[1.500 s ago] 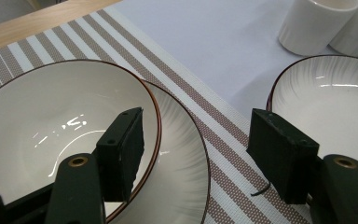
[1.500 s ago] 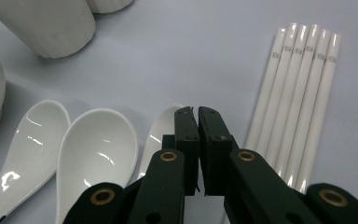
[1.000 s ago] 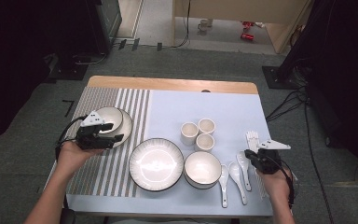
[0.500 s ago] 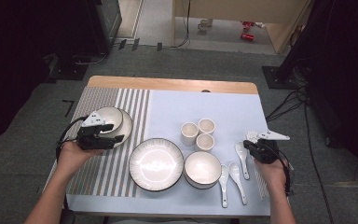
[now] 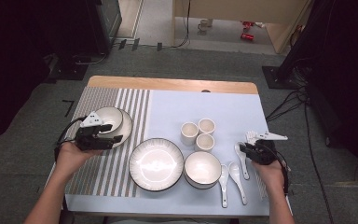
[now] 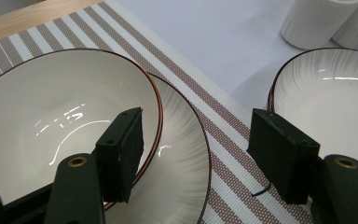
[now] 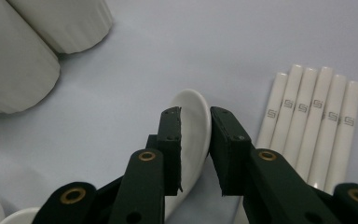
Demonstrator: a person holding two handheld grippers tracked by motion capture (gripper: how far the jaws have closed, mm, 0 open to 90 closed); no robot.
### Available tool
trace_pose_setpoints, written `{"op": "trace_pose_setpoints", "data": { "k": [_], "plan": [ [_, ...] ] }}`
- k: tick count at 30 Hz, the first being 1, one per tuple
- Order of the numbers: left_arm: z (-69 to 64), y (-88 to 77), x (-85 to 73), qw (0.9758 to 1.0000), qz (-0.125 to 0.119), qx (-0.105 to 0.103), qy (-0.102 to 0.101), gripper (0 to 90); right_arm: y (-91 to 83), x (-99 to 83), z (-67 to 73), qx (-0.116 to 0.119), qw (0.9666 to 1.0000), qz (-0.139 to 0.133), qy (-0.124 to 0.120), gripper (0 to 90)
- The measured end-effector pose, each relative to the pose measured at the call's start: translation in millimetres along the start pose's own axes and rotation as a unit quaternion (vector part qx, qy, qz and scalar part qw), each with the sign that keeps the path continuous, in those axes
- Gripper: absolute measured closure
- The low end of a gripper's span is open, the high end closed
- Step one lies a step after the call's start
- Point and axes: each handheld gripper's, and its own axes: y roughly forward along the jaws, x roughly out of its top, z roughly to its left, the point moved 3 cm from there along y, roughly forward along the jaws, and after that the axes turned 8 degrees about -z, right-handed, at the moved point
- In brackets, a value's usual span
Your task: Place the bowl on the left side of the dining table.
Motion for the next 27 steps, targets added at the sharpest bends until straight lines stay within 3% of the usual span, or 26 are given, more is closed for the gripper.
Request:
{"op": "trace_pose_setpoints", "data": {
  "k": [17, 27],
  "plan": [
    [-1.0, 2.5, 2.0, 1.0, 0.0, -0.004, 0.001, 35.8, -8.6, -11.9, 11.7, 0.006, 0.9995, 0.024, 0.022, 67.4],
    [-1.0, 2.4, 2.4, 1.0, -0.001, -0.003, 0.001, 35.7, -10.8, -16.2, 18.4, 0.008, 0.9992, 0.036, 0.013, 63.3]
  ]
}}
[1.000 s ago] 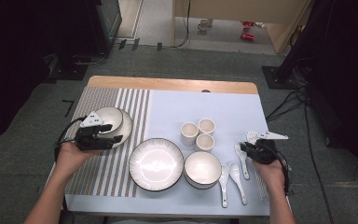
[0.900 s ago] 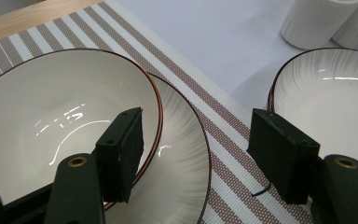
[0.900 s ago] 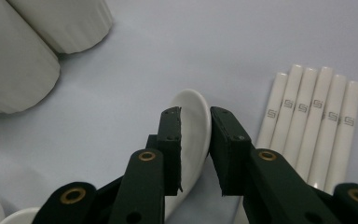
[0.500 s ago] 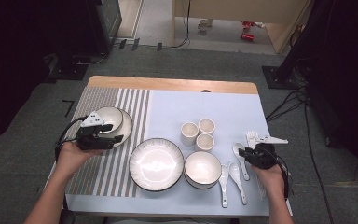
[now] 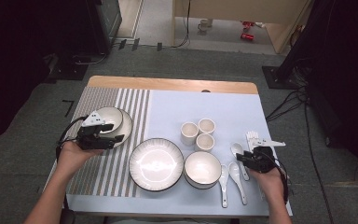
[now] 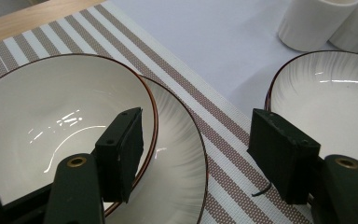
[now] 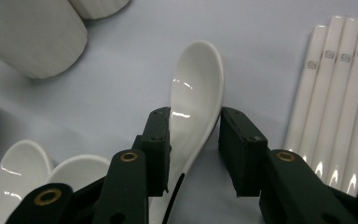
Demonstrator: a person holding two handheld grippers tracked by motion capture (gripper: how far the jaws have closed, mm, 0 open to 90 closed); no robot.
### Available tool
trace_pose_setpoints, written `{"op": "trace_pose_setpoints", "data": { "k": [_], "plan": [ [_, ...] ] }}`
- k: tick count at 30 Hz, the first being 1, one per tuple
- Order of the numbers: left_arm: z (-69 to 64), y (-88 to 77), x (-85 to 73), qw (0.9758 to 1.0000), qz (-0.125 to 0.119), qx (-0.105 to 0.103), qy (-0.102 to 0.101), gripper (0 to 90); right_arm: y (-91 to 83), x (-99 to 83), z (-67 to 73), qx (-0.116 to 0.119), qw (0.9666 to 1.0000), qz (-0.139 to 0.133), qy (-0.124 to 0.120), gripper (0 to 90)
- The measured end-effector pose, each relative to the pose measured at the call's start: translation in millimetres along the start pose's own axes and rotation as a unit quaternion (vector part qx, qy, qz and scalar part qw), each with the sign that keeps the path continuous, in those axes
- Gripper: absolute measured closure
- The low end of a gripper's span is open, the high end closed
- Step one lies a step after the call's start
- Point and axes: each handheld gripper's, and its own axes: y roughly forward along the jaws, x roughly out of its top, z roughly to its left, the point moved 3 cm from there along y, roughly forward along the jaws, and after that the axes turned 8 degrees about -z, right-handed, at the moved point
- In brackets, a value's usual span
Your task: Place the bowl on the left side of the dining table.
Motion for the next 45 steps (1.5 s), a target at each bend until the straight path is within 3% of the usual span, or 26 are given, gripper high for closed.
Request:
{"op": "trace_pose_setpoints", "data": {
  "k": [2, 12, 23, 32, 37, 40, 45],
  "plan": [
    [0.1, -0.2, 0.1, 1.0, -0.001, 0.0, -0.001, 35.7, 0.1, -1.3, 2.1, -0.006, 0.9999, 0.005, -0.016, 63.4],
    [-0.5, 0.9, 0.3, 1.0, -0.001, 0.001, 0.001, 35.7, 1.3, -0.6, 4.7, -0.028, 0.9988, 0.011, -0.039, 71.6],
    [-1.1, 2.0, 0.3, 1.0, 0.003, -0.001, 0.001, 35.7, 3.7, 1.7, 9.6, -0.024, 0.999, 0.02, -0.032, 81.0],
    [-0.7, 2.8, 0.0, 1.0, 0.003, -0.006, -0.002, 35.7, 4.2, 4.3, 8.9, -0.022, 0.9992, 0.031, -0.009, 81.8],
    [-0.4, 3.3, -0.6, 0.9999, 0.001, -0.013, -0.004, 35.7, 4.9, 6.0, 8.6, -0.016, 0.9992, 0.036, -0.008, 82.0],
    [1.1, 3.1, 0.2, 0.9996, -0.004, -0.017, -0.022, 36.1, 5.1, 7.7, 8.8, -0.013, 0.9993, 0.035, -0.007, 82.2],
    [1.9, 1.8, 2.8, 0.9991, -0.021, -0.022, -0.029, 38.7, 5.1, 11.0, 8.0, -0.01, 0.9994, 0.031, -0.009, 82.4]
  ]
}}
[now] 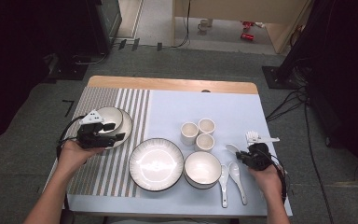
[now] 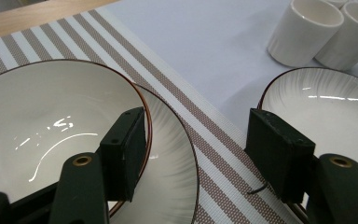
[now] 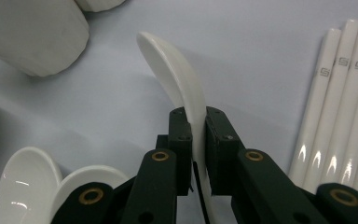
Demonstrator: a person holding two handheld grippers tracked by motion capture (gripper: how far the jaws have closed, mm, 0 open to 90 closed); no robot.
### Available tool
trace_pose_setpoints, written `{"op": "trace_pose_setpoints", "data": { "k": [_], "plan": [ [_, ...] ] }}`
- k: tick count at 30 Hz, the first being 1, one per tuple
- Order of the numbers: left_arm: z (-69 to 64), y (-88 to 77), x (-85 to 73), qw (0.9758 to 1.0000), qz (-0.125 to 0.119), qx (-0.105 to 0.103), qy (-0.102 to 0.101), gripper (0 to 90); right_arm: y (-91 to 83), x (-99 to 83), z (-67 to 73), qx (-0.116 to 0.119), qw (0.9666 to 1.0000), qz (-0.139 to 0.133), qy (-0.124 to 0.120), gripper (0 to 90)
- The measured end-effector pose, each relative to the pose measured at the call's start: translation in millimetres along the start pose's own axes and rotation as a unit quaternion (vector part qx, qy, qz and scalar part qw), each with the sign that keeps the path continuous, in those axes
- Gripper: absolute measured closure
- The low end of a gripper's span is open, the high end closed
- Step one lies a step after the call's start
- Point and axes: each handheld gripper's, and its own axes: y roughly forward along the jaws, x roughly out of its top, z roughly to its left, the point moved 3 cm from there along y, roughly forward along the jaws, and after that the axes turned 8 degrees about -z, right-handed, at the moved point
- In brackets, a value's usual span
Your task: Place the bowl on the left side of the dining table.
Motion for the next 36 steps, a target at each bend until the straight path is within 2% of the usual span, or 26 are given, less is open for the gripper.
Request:
{"op": "trace_pose_setpoints", "data": {
  "k": [4, 7, 20, 25, 34, 36],
  "plan": [
    [-0.7, 1.6, -0.4, 1.0, 0.002, -0.002, 0.004, 39.2, 0.0, 1.8, -1.6, 0.002, 1.0, 0.0, 0.003, 82.4],
    [-0.8, 2.8, -1.8, 0.9998, 0.006, -0.002, 0.021, 39.0, 0.3, 2.6, -2.6, 0.005, 0.9999, 0.005, 0.007, 82.4],
    [2.5, 6.4, 0.0, 0.9997, 0.019, -0.015, 0.007, 35.4, -4.3, 19.5, -4.8, 0.021, 0.9996, -0.012, 0.012, 82.7],
    [3.5, 7.2, 0.3, 0.9996, 0.016, -0.022, 0.002, 33.7, -5.4, 24.5, -5.1, 0.025, 0.9996, -0.016, 0.002, 82.7],
    [3.5, 11.4, 1.5, 0.9995, 0.019, -0.021, 0.015, 35.2, -8.2, 33.5, -6.2, 0.04, 0.9991, -0.014, -0.007, 82.6],
    [3.2, 12.3, 2.7, 0.9994, 0.021, -0.021, 0.017, 34.8, -11.4, 35.8, -6.7, 0.04, 0.9989, -0.022, -0.012, 82.6]
  ]
}}
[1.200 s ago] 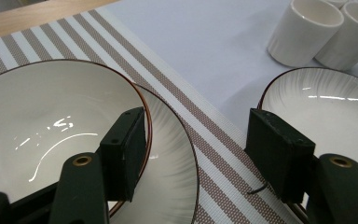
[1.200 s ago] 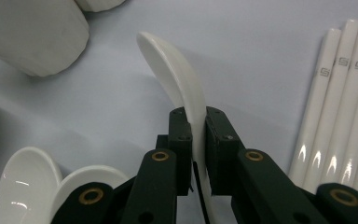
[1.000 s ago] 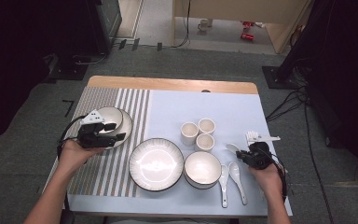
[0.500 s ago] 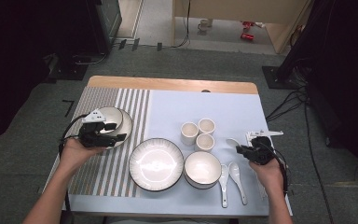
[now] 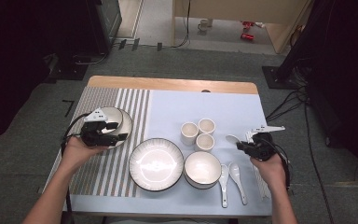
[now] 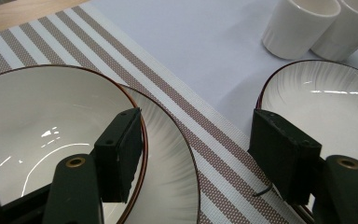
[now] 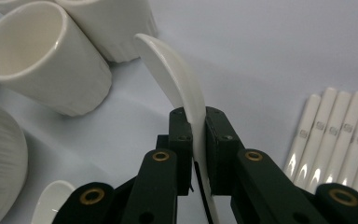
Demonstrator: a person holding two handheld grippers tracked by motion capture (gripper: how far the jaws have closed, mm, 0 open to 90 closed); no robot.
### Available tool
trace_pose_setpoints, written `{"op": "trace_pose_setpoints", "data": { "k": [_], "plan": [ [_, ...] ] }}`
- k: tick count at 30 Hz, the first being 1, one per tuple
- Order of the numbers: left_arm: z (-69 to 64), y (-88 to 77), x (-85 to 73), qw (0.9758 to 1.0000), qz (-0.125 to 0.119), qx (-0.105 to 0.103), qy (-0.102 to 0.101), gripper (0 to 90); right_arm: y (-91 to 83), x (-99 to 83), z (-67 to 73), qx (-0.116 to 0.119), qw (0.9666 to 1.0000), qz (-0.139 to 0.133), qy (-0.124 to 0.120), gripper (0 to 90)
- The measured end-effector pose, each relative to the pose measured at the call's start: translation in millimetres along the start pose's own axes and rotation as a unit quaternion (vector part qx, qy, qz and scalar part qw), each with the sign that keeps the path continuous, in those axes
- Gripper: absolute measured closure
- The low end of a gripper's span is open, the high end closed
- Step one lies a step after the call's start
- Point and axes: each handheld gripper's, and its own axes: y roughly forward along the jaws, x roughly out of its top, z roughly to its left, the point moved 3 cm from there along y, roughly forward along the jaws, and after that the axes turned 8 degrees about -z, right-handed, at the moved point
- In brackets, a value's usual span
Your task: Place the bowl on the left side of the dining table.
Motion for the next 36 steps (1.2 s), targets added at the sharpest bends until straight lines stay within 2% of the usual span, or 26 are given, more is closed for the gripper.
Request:
{"op": "trace_pose_setpoints", "data": {
  "k": [3, 5, 12, 17, 20, 23, 26, 29, 32, 36],
  "plan": [
    [0.8, 0.7, 3.2, 1.0, 0.005, -0.005, 0.002, 35.0, -4.4, 6.4, -0.7, 0.002, 1.0, -0.008, 0.001, 82.6],
    [1.1, -0.4, 6.5, 0.9998, 0.001, -0.019, -0.002, 38.0, -5.0, 10.9, 0.6, 0.005, 0.9999, -0.008, -0.001, 82.6],
    [-5.3, 2.6, 20.7, 0.9991, -0.001, -0.037, 0.021, 38.4, -1.1, 26.7, 5.8, 0.028, 0.9994, 0.004, -0.022, 82.7],
    [-4.5, 6.1, 29.4, 0.9988, -0.006, -0.043, 0.021, 37.8, -3.9, 40.4, 8.2, 0.034, 0.9988, -0.001, -0.034, 82.7],
    [-3.2, 9.1, 31.9, 0.9984, 0.008, -0.046, 0.031, 37.3, -3.9, 45.5, 12.0, 0.044, 0.9983, -0.004, -0.037, 82.7],
    [-3.6, 11.2, 35.5, 0.9979, 0.005, -0.057, 0.032, 37.3, -0.6, 48.5, 16.7, 0.053, 0.9976, -0.001, -0.043, 82.7],
    [-3.3, 15.7, 38.0, 0.9984, 0.007, -0.043, 0.036, 37.5, 3.2, 50.5, 21.2, 0.064, 0.9966, 0.002, -0.052, 82.7],
    [-2.4, 20.1, 38.0, 0.9985, 0.004, -0.047, 0.029, 38.8, 7.4, 51.7, 23.8, 0.073, 0.9957, 0.003, -0.058, 82.7],
    [-2.5, 22.3, 39.8, 0.9983, -0.009, -0.056, 0.017, 38.8, 10.5, 52.1, 26.7, 0.076, 0.9953, 0.005, -0.061, 82.7],
    [-5.2, 25.1, 38.8, 0.9986, -0.002, -0.05, 0.018, 38.5, 13.4, 53.5, 30.4, 0.079, 0.9948, 0.006, -0.065, 82.7]
  ]
}}
